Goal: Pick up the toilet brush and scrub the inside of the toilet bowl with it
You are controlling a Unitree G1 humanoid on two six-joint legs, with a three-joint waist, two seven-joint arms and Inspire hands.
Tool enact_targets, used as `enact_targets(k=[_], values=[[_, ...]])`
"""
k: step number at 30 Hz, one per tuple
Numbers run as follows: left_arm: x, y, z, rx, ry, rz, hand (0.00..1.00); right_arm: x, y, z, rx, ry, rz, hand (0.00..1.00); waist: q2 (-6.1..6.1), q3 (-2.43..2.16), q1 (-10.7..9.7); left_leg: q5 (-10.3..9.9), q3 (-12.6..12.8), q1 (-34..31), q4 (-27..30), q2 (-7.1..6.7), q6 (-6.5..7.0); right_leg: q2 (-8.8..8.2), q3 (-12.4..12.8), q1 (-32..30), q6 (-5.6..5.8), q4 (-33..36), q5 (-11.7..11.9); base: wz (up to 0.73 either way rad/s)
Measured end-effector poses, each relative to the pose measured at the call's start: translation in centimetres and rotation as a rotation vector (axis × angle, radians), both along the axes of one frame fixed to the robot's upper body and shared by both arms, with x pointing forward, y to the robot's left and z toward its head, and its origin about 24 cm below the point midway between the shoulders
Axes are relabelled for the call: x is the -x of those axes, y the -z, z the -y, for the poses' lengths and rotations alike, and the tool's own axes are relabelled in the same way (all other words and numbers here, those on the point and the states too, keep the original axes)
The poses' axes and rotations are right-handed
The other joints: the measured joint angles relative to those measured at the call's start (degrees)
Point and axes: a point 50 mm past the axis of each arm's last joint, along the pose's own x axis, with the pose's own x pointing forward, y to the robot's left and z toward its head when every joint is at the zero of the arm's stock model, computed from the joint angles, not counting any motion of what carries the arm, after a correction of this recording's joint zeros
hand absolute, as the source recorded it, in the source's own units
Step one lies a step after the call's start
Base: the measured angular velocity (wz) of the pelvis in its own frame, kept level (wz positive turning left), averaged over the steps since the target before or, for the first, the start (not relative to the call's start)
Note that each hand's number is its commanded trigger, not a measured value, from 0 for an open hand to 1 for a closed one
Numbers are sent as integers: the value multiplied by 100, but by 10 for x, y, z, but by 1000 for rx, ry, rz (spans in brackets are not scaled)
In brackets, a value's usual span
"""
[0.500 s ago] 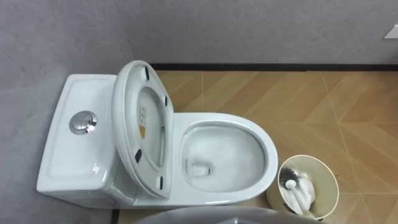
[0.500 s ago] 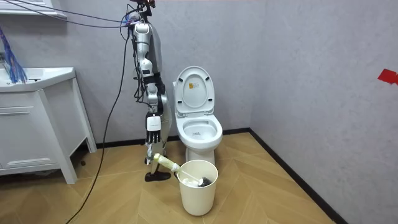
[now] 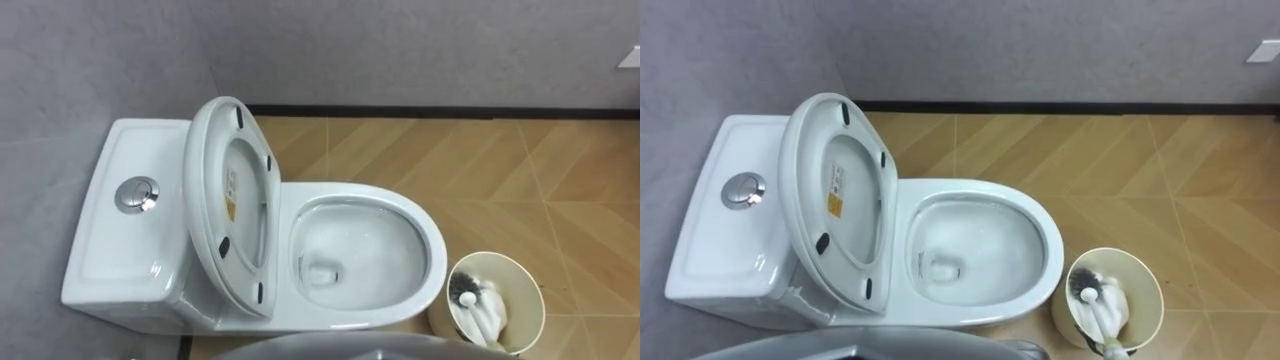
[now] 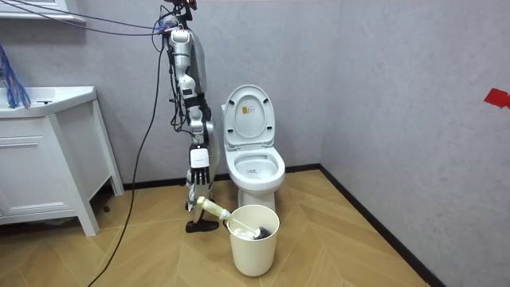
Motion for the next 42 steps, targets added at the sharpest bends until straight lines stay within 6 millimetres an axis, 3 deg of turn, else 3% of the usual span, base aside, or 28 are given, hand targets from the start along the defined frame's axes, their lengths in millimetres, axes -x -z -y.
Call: enact_targets(k=[7,15,20,24,29,36,42], values=[[2,-1,-4,-29,-35,22,0,9,-1,4,59,417,89,0,10,4,-42,-1,-9,10,-1,-2,-1,2,-10,20,0,-14,-9,2],[8,-6,-17,-106,-117,90,0,18,-5,14,161,1116,243,0,-39,-10,-403,-1,5,-6,-28,0,-1,6,-11,5,-1,4,-10,0],[14,-9,-24,-144,-157,100,0,5,-11,29,209,1301,359,0,-74,-22,-494,-1,76,-10,-26,-6,-1,-1,10,-23,1,10,-9,-7],[11,-10,-24,-134,-149,141,0,-38,-25,50,248,1276,555,0,-80,-21,-480,-1,117,-69,-15,-2,0,6,78,-162,9,22,-4,-9],[6,-9,-21,-135,-116,167,0,-68,-39,62,339,1089,658,0,-137,-35,-434,-1,88,-155,0,1,0,12,64,-232,4,28,2,2],[-11,-10,-20,-123,-76,223,0,-116,-57,59,366,752,795,0,-120,-46,-273,1,80,-339,83,3,1,0,18,-347,-2,13,51,2],[-17,-11,-21,-120,-21,235,0,-131,-62,56,351,539,835,0,-118,-30,-124,1,37,-528,144,-3,1,-5,-10,-487,-2,19,52,2]])
